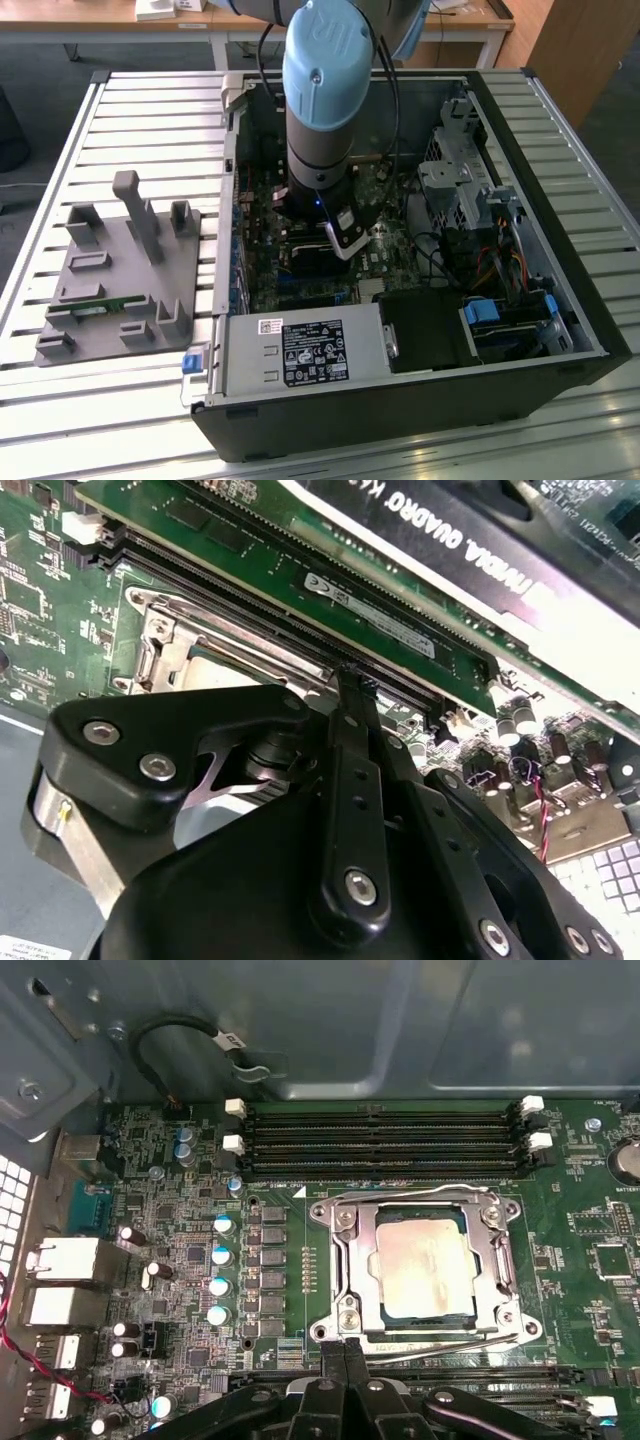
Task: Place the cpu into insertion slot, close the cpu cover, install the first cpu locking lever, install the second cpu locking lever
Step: 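Install the second cpu locking lever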
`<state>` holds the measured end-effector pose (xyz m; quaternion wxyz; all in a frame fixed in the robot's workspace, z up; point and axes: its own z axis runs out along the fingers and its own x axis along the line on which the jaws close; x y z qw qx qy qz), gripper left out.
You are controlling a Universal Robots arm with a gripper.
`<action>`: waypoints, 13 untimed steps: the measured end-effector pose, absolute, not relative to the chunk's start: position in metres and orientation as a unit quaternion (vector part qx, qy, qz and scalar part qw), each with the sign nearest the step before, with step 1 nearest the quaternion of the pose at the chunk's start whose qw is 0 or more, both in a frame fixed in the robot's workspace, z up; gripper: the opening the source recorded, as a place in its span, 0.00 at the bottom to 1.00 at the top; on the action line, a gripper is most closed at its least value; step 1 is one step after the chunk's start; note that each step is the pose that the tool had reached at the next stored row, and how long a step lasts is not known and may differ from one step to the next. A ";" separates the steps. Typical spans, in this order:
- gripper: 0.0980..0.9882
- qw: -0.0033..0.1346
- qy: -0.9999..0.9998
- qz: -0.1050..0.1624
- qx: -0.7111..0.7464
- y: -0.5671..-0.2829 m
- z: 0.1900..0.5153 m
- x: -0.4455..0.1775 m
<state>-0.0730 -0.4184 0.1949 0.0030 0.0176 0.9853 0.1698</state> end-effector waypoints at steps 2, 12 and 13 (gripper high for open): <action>0.01 0.003 0.985 0.170 0.018 -0.418 0.195 -0.073; 0.01 0.003 0.983 0.183 0.018 -0.419 0.192 -0.074; 0.01 0.003 0.983 0.184 0.018 -0.419 0.191 -0.074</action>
